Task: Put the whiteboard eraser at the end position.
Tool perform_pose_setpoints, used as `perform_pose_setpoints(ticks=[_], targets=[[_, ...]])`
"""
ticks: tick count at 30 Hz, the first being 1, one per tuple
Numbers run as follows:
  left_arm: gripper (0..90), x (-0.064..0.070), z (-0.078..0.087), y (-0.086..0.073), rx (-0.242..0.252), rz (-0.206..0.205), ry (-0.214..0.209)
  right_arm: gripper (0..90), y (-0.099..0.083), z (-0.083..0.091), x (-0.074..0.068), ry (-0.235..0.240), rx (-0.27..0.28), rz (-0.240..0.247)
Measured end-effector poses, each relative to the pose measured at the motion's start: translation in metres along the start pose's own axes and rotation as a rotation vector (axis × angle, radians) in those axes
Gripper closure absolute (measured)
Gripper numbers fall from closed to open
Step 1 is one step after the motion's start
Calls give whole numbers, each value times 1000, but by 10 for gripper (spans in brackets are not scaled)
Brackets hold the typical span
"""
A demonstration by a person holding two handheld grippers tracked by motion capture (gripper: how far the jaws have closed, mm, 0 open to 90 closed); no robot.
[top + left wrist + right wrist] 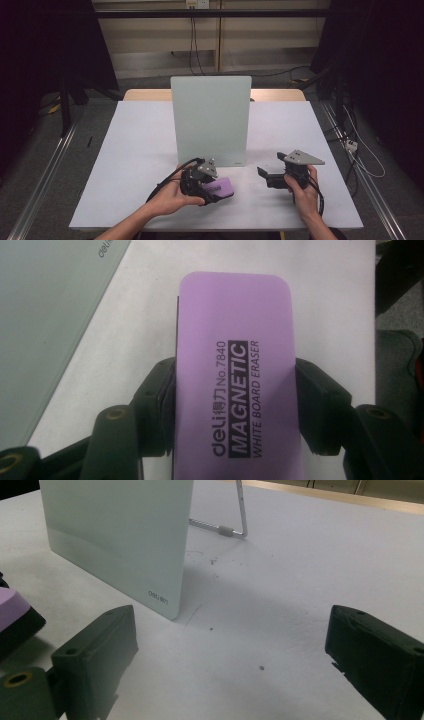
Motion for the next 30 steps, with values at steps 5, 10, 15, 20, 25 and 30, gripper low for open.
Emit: perform_pose_setpoints(ticks=[5,10,15,20,25,30], targets=[[411,-4,-6,-2,-5,5,22,65,0,0,-1,2,-3,-2],[410,-7,-11,-3,2,32,3,65,0,0,-1,2,0,1],[408,-8,-14,-4,-6,28,21,65,0,0,-1,2,0,3],[406,-8,-14,-5,1,30,20,65,0,0,-1,2,0,2],[399,-9,-14,-5,12,43,13,65,0,0,-1,4,1,4],[321,-8,-12,-4,59,63,-23,65,0,0,-1,3,1,2]])
Point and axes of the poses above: each handheld gripper's, and its own axes: z roughly backward along the jaws, y roughly out of its top, x roughly to its right, the point moved 8 cm from there along -z, roughly forward along the jaws, and after that the axes turned 3 degrees about -y, right-handed, at the moved point
